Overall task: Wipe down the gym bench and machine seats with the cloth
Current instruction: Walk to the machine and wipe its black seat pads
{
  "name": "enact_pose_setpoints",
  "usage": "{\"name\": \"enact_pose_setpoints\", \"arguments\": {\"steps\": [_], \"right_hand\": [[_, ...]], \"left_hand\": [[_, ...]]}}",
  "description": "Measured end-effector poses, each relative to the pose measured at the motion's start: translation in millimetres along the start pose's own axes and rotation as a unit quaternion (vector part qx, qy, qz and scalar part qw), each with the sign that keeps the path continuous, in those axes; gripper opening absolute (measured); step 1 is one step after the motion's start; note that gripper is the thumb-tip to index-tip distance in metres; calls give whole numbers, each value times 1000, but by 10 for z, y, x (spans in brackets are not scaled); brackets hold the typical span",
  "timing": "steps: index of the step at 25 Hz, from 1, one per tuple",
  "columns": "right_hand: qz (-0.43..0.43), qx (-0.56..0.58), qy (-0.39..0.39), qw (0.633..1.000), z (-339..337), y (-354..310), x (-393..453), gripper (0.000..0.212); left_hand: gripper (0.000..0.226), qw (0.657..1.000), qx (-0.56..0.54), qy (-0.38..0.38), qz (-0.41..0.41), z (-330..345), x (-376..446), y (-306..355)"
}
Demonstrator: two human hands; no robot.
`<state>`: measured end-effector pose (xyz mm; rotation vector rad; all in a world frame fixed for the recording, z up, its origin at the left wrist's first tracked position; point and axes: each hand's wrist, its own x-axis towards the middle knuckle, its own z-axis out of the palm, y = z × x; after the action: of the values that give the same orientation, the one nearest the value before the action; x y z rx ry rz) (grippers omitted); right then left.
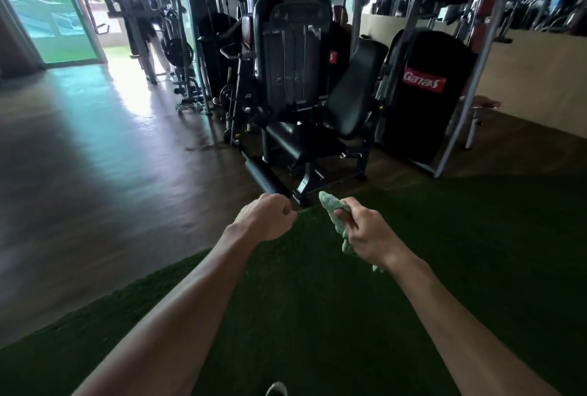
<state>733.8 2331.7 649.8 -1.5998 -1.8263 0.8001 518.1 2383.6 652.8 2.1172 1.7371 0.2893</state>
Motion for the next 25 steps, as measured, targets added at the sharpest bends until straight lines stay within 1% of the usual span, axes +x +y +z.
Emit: {"name": "enact_pose_setpoints", "arguments": {"steps": [3,7,9,11,15,20,22,25], "right_hand": [[1,8,15,1000,-14,110,1178,30],[22,7,11,1000,-122,309,2569,27],[29,3,10,1000,-171,484,3251,26],[29,-3,5,1000,-216,719,4022,26],[16,-8,-27,999,-348,1211,5600,32],[25,-22,-66,997,-541,1606,7292,31],[31,-34,-90,995,-523,1774,7977,30],[41,-31,-110,993,-403,2058,8923,31]], "left_hand": [[28,1000,4,5,-1,-190,1211,-240],[24,1000,15,-3,-1,-409,2661,-422],[22,1000,9,-6,-3,-438,3400,-503],[23,1000,8,-8,-1,-403,4220,-580],[25,999,1,-29,-30,-347,5725,-743],[25,995,-38,-14,-95,-433,7235,-1053],[26,992,-23,-28,-120,-436,7873,-1237],[30,992,2,-56,-113,-332,8808,-1517]]}}
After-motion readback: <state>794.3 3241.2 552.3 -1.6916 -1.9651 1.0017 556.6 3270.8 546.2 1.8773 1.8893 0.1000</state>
